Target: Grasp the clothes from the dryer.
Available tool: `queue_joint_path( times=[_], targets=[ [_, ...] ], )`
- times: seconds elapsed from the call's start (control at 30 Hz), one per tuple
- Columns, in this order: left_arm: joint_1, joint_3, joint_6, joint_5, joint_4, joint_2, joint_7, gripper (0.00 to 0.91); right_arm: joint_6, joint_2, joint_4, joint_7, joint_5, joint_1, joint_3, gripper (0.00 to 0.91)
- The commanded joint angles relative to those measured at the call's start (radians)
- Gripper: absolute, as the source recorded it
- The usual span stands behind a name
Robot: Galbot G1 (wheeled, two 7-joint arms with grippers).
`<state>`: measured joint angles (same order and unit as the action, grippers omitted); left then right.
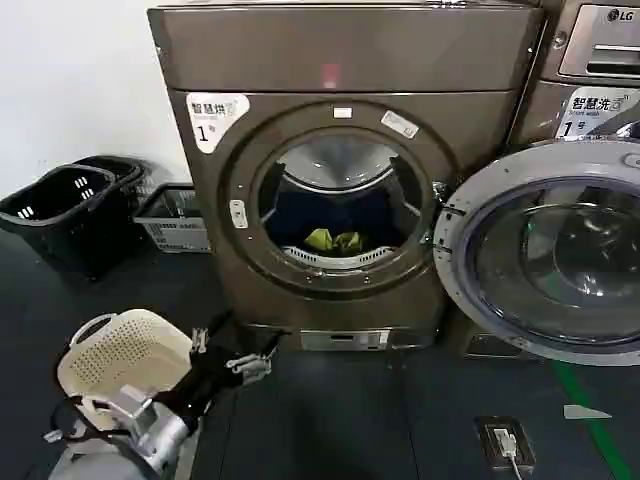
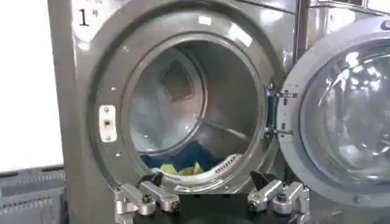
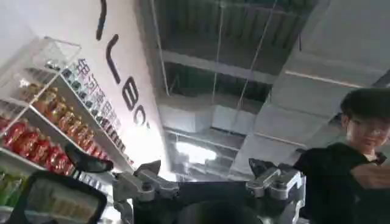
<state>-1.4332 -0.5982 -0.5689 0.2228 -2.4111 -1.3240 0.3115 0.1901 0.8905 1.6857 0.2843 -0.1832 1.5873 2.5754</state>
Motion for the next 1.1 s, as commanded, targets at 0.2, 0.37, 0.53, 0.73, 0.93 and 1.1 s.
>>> queue_joint_path(
  times=[0.2, 0.37, 0.53, 0.73, 0.93, 1.1],
  targets=[
    [0.005, 0.008, 0.012, -0.022, 0.02, -0.011, 0.034, 0.907, -0.046, -0.009, -0.02, 0.008, 0.024, -0.012, 0.014, 0.907],
    [-0.001, 0.026, 0.021, -0.048, 0.015, -0.018, 0.034, 0.907, -0.047, -0.01, -0.021, 0.01, 0.031, -0.002, 0.018, 0.907],
    [-0.009, 0.027, 0.045, -0.049, 0.016, -0.017, 0.019, 0.907, -0.047, -0.009, -0.027, 0.011, 0.05, -0.002, 0.017, 0.907],
    [-0.009, 0.04, 0.042, -0.052, 0.017, -0.024, 0.012, 0.907, -0.045, -0.005, -0.024, 0.012, 0.073, -0.014, 0.004, 0.907],
    [0.0, 0.093, 0.041, -0.084, 0.017, -0.053, 0.007, 0.907, -0.046, -0.001, -0.022, 0.015, 0.069, -0.006, 0.003, 0.907],
    [0.004, 0.109, 0.038, -0.09, 0.019, -0.054, 0.005, 0.907, -0.046, -0.007, -0.025, 0.015, 0.068, 0.006, 0.018, 0.907]
  ],
)
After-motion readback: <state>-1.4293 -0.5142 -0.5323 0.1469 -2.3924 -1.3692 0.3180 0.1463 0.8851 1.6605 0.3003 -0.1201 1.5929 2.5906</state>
